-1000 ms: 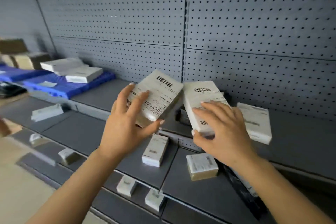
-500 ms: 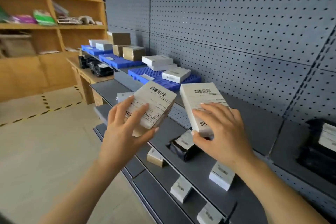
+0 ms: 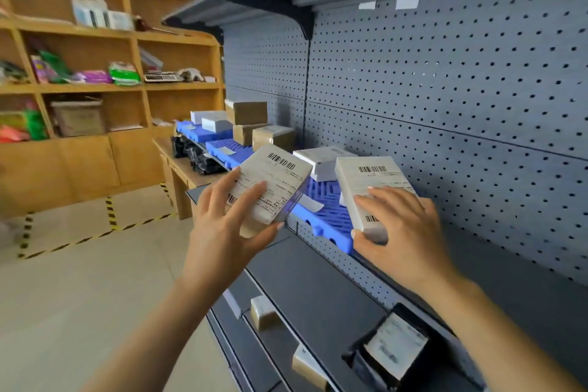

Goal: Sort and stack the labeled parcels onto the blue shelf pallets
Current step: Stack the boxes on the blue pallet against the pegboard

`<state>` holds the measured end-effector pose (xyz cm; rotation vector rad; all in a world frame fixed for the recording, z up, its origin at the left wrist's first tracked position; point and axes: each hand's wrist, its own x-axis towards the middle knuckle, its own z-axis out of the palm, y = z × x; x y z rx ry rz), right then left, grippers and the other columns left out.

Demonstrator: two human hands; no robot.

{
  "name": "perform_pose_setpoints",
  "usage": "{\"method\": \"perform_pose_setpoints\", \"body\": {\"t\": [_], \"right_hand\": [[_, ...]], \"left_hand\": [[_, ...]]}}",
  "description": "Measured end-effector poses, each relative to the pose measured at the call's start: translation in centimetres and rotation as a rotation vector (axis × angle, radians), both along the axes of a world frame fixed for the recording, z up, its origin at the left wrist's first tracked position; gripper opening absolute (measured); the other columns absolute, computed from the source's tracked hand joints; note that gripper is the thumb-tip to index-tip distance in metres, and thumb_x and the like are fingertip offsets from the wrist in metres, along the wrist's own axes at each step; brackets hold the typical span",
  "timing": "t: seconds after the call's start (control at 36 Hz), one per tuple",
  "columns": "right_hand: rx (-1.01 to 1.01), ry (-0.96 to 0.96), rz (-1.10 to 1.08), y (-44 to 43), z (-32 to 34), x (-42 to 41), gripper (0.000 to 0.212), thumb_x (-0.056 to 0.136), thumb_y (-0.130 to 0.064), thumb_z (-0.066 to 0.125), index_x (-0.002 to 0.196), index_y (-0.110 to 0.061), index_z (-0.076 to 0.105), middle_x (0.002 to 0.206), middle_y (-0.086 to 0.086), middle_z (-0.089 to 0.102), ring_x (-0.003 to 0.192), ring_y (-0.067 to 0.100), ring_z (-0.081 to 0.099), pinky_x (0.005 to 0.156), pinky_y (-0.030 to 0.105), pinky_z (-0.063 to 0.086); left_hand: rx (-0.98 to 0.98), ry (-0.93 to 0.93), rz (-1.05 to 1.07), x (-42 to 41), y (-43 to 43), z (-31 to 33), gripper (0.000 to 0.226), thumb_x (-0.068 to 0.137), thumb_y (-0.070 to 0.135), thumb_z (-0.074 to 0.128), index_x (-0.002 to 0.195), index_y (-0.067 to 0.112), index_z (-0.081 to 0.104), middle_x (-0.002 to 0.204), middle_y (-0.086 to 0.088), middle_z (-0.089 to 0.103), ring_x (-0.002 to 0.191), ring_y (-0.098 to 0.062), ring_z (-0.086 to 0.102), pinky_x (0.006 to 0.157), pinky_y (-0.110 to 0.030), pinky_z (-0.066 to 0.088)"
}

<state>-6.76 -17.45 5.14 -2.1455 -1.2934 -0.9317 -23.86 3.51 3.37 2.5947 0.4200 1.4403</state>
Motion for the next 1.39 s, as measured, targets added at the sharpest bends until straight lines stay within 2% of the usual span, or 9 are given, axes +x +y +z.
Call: {"method": "perform_pose_setpoints", "body": {"t": [0.08, 0.28, 0.39, 0.58, 0.69, 0.81, 1.03, 1.22, 1.39], "right_hand": [[-0.041, 0.019, -0.047, 1.9, -0.3, 2.4, 0.047, 0.073, -0.049, 0.05, 0.109, -0.025, 0.067, 0.119, 0.0, 0.063, 0.113, 0.022, 0.055, 0.083, 0.05, 0.043], [-0.109, 0.067, -0.197, 6.0, -1.7, 6.5, 0.042, 0.072, -0.049, 0.055, 0.107, -0.028, 0.064, 0.116, -0.004, 0.063, 0.111, 0.02, 0.056, 0.081, 0.048, 0.044], [-0.107, 0.087, -0.295, 8.3, -1.8, 8.1, 0.043, 0.07, -0.046, 0.059, 0.106, -0.026, 0.067, 0.115, -0.003, 0.064, 0.109, 0.021, 0.057, 0.081, 0.047, 0.042], [-0.142, 0.228, -0.514, 11.8, -1.5, 10.0, 0.049, 0.078, -0.051, 0.058, 0.122, -0.029, 0.061, 0.131, -0.005, 0.055, 0.122, 0.019, 0.047, 0.094, 0.05, 0.035], [-0.138, 0.271, -0.595, 13.0, -2.2, 9.9, 0.052, 0.077, -0.055, 0.052, 0.121, -0.029, 0.062, 0.131, -0.005, 0.056, 0.122, 0.019, 0.047, 0.094, 0.049, 0.035], [-0.156, 0.272, -0.64, 13.3, -2.3, 9.6, 0.065, 0.075, -0.063, 0.033, 0.123, -0.029, 0.061, 0.131, -0.005, 0.056, 0.122, 0.019, 0.047, 0.095, 0.049, 0.034], [-0.221, 0.371, -0.569, 13.4, -1.1, 9.5, 0.063, 0.081, -0.057, 0.036, 0.137, -0.03, 0.048, 0.144, -0.006, 0.043, 0.135, 0.015, 0.032, 0.113, 0.04, 0.02], [-0.137, 0.13, -0.402, 15.2, -0.5, 8.6, 0.058, 0.088, -0.055, 0.043, 0.139, -0.025, 0.044, 0.139, 0.002, 0.049, 0.13, 0.018, 0.038, 0.109, 0.046, 0.034], [-0.15, 0.053, -0.182, 20.4, 1.4, 7.0, 0.066, 0.089, -0.051, 0.046, 0.147, -0.025, 0.027, 0.149, 0.003, 0.037, 0.137, 0.018, 0.029, 0.112, 0.036, 0.021]], "left_hand": [[-0.014, -0.029, -0.036, 2.2, 2.2, 0.2, 0.059, 0.078, 0.058, 0.061, 0.126, 0.024, 0.059, 0.143, -0.011, 0.041, 0.126, -0.036, 0.039, 0.095, -0.047, 0.04], [-0.015, -0.014, -0.141, 7.4, 8.2, 0.2, 0.06, 0.074, 0.048, 0.075, 0.126, 0.021, 0.061, 0.142, -0.013, 0.042, 0.125, -0.038, 0.04, 0.098, -0.047, 0.037], [-0.023, -0.01, -0.222, 10.2, 11.8, 0.7, 0.061, 0.077, 0.058, 0.061, 0.126, 0.021, 0.061, 0.143, -0.012, 0.042, 0.124, -0.035, 0.04, 0.098, -0.038, 0.033], [0.019, 0.013, -0.366, 14.5, 18.4, 1.7, 0.061, 0.078, 0.057, 0.061, 0.126, 0.019, 0.061, 0.14, -0.014, 0.043, 0.121, -0.037, 0.042, 0.098, -0.039, 0.033], [0.029, 0.027, -0.437, 15.9, 20.8, 1.7, 0.061, 0.078, 0.057, 0.06, 0.125, 0.018, 0.061, 0.14, -0.014, 0.043, 0.122, -0.035, 0.041, 0.098, -0.041, 0.034], [0.008, 0.045, -0.486, 17.0, 22.2, 1.3, 0.06, 0.078, 0.057, 0.06, 0.125, 0.019, 0.061, 0.14, -0.013, 0.043, 0.121, -0.035, 0.041, 0.098, -0.042, 0.035], [-0.041, 0.057, -0.54, 18.5, 22.4, 1.4, 0.063, 0.078, 0.06, 0.057, 0.127, 0.022, 0.06, 0.141, -0.009, 0.042, 0.122, -0.038, 0.042, 0.098, -0.045, 0.037], [-0.034, 0.017, -0.533, 17.8, 22.5, 2.2, 0.061, 0.079, 0.059, 0.059, 0.127, 0.021, 0.059, 0.142, -0.009, 0.042, 0.125, -0.033, 0.042, 0.102, -0.042, 0.035], [-0.041, -0.047, -0.454, 16.7, 23.2, 2.4, 0.062, 0.079, 0.059, 0.059, 0.126, 0.018, 0.061, 0.141, -0.012, 0.043, 0.121, -0.035, 0.045, 0.101, -0.043, 0.037]]}}
